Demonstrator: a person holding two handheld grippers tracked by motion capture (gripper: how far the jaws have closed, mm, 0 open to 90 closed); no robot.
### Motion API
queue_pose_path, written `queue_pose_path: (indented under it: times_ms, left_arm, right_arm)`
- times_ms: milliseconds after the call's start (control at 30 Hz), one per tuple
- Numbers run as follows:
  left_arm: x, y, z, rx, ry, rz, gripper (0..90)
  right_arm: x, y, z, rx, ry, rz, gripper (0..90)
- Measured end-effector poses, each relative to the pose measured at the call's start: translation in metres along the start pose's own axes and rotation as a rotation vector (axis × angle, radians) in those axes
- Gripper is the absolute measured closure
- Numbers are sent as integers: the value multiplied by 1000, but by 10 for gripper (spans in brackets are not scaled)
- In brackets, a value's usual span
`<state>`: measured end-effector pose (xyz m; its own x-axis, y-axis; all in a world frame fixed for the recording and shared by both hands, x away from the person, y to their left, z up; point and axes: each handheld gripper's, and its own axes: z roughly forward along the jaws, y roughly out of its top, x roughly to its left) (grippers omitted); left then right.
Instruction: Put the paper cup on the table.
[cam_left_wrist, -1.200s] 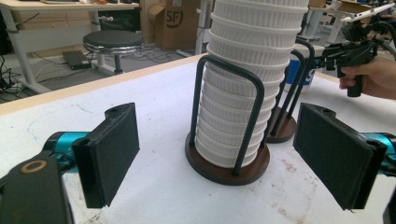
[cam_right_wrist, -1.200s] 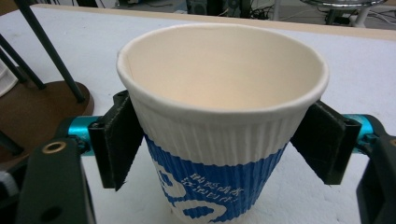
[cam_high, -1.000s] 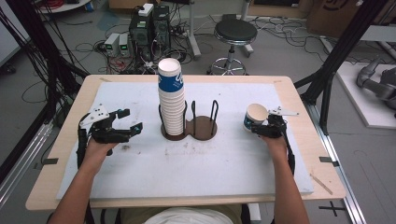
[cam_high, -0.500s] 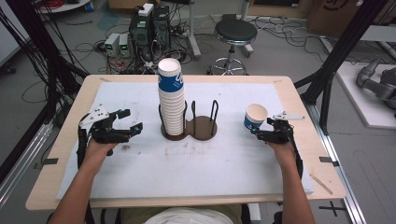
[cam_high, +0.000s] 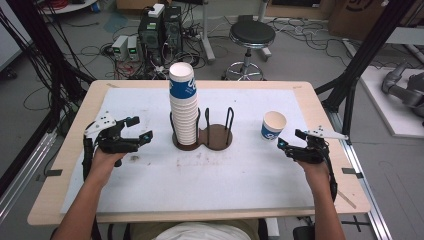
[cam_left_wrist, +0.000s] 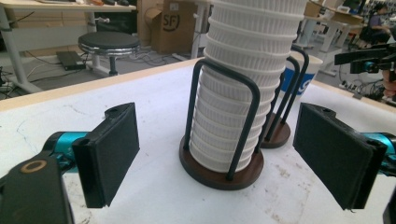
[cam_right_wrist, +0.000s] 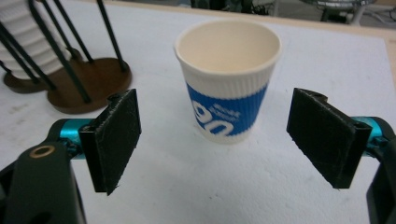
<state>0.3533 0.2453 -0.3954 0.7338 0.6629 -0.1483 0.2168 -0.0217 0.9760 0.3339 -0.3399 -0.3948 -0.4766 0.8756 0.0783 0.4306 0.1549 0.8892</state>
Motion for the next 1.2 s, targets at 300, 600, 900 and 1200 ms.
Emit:
queue_pose_path:
  times_ms: [300,600,900,1200]
  left_arm:
    - [-1,4,-2,-38,1,-5,143]
    - [-9,10,-2,-46,-21,21,143]
    - [-13,14,-9,-69,-23,37,143]
    - [-11,14,-10,-71,-16,31,143]
  right_arm:
    - [17,27,-16,-92,61,-50,180]
    - [37,39,-23,-135,60,-140,180]
    - [47,45,-27,-183,79,-165,180]
    - [47,44,-25,-182,80,-171,180]
